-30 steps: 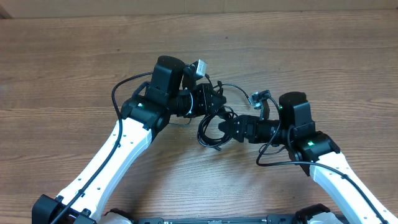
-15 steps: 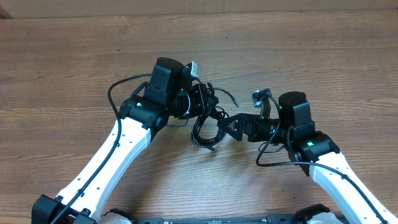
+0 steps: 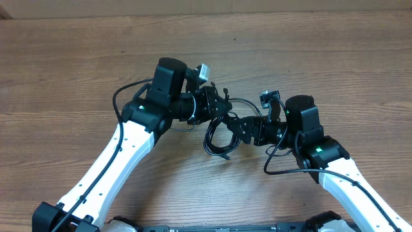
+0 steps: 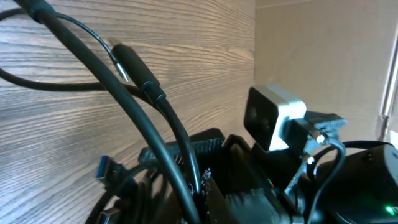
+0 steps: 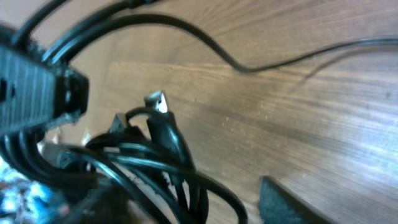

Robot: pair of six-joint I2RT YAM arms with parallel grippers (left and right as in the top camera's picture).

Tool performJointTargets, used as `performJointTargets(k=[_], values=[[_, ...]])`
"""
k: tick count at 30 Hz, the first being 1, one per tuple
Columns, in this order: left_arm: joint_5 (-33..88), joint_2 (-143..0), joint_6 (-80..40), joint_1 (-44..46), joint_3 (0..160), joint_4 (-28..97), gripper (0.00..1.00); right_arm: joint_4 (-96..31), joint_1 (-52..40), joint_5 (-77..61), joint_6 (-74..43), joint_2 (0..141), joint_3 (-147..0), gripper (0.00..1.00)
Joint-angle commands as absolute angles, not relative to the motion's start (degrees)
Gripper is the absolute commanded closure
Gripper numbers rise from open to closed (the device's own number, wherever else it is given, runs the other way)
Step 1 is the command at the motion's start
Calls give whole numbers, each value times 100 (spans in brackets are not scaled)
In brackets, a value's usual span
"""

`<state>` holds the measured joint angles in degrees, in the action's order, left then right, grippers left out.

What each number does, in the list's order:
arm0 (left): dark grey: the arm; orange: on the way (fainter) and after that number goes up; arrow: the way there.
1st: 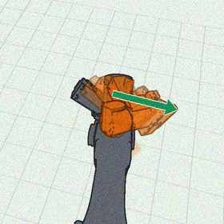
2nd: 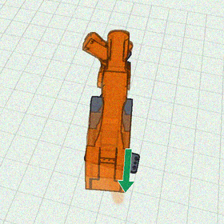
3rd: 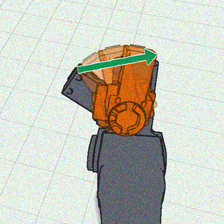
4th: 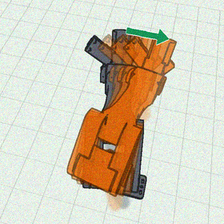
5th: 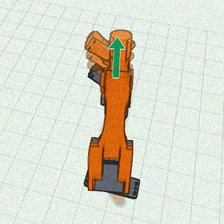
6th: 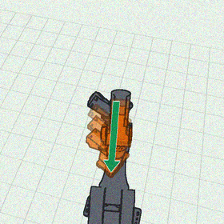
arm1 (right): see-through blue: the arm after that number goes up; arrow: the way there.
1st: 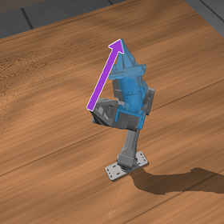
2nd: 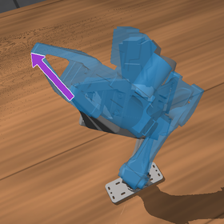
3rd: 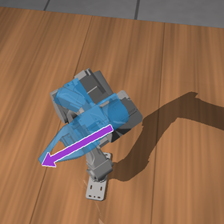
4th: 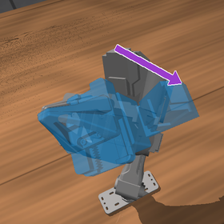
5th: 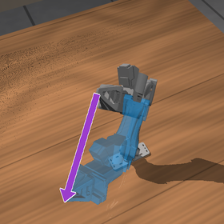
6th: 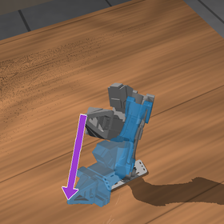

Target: Untangle cables

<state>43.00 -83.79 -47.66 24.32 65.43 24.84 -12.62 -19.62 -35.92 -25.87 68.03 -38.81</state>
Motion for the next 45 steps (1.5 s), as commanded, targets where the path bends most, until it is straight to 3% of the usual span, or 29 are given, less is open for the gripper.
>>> performJointTargets(k=[1, 4, 6, 7, 9, 11, 20, 25, 29, 31, 34, 40, 45], values=[[4611, -8256, -4849, 2394, 6729, 2462, 96, -1208, -1992, -3636, -2521, 6761, -3859, 58], [4611, -8259, -4849, 2390, 6729, 2462, 96, -1205, -1992, -3894, -2521, 6761, -3859, 82], [4613, -8259, -4851, 2390, 6729, 2462, 96, -1208, -1992, -4040, -2523, 6761, -3859, 82], [4615, -8259, -4871, 2390, 6729, 2462, 96, -1210, -1992, -4082, -2526, 6761, -3859, 73], [4615, -8259, -4980, 2390, 6729, 2462, 96, -1225, -1992, -4077, -2523, 6761, -3859, 40], [4615, -8259, -5089, 2390, 6729, 2423, 96, -1223, -1992, -4060, -2523, 6761, -3859, 25], [4952, -8259, -5151, 2279, 6729, 1857, 96, -1201, -1992, -4491, -2477, 6761, -3859, 13], [5319, -8259, -5146, 2051, 6729, 1966, 96, -939, -1986, -4998, -2351, 6761, -3859, 27], [5581, -8259, -5148, 1988, 6729, 1966, 96, -727, -1986, -5065, -2349, 6761, -3859, 56], [5662, -8259, -5148, 1988, 6729, 1966, 96, -709, -1986, -5063, -2349, 6761, -3859, 66], [5706, -8259, -5273, 1988, 6729, 1964, 96, -716, -1986, -5065, -2349, 6761, -3859, 70], [5542, -8259, -5336, 1988, 6729, 1946, 96, -711, -1988, -5258, -2353, 6761, -3859, 96], [4915, -8259, -5339, 1986, 6729, 1944, 96, -742, -1988, -5717, -2353, 6761, -3859, 96]])
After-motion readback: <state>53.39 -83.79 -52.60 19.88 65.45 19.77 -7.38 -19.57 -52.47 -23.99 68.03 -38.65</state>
